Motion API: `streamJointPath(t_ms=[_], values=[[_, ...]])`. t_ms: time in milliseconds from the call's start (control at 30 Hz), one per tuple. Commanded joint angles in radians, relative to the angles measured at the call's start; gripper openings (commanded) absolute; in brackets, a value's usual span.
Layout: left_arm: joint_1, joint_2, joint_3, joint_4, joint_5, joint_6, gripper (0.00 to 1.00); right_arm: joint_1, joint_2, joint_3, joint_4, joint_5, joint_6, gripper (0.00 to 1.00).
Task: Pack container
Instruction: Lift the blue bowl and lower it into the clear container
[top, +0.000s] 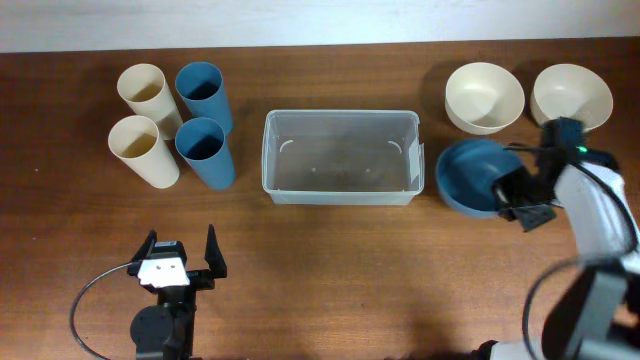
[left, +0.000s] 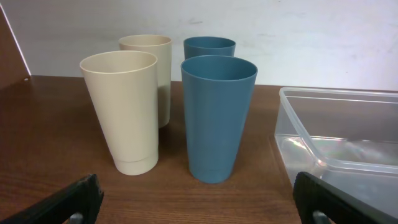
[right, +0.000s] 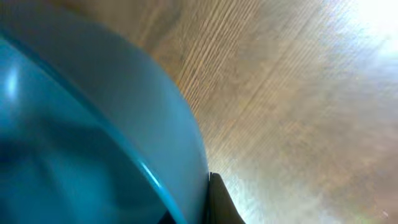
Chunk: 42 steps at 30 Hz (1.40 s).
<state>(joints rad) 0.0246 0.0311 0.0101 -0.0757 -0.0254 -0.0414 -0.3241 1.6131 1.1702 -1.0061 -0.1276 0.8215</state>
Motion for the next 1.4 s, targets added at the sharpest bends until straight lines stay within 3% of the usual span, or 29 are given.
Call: streamJointPath(t_ms=[0,300,567,867,1367], values=[[-0.002,0.003,-0.001,-0.008,0.015,0.009,1.00,-0.046,-0.140,-0.004,-0.020,-0.065,-0.045,0.04],[-0.002,0.003,-0.001,-0.008,0.015,0.009,1.00,-0.117,-0.380,-0.004,-0.021,-0.404,-0.164,0.04],[-0.002,0.003,-0.001,-0.008,0.014,0.009,1.00,0.097,-0.455,-0.004,0.028,-0.378,-0.137,0.04],[-0.002,0.003,-0.001,-0.008,0.015,0.009,1.00,0.489,-0.308,-0.004,0.238,-0.094,0.065,0.04],[-0.002,0.003,-0.001,-0.008,0.015,0.009,1.00,0.566,0.005,0.001,0.410,-0.050,0.113,0.04]])
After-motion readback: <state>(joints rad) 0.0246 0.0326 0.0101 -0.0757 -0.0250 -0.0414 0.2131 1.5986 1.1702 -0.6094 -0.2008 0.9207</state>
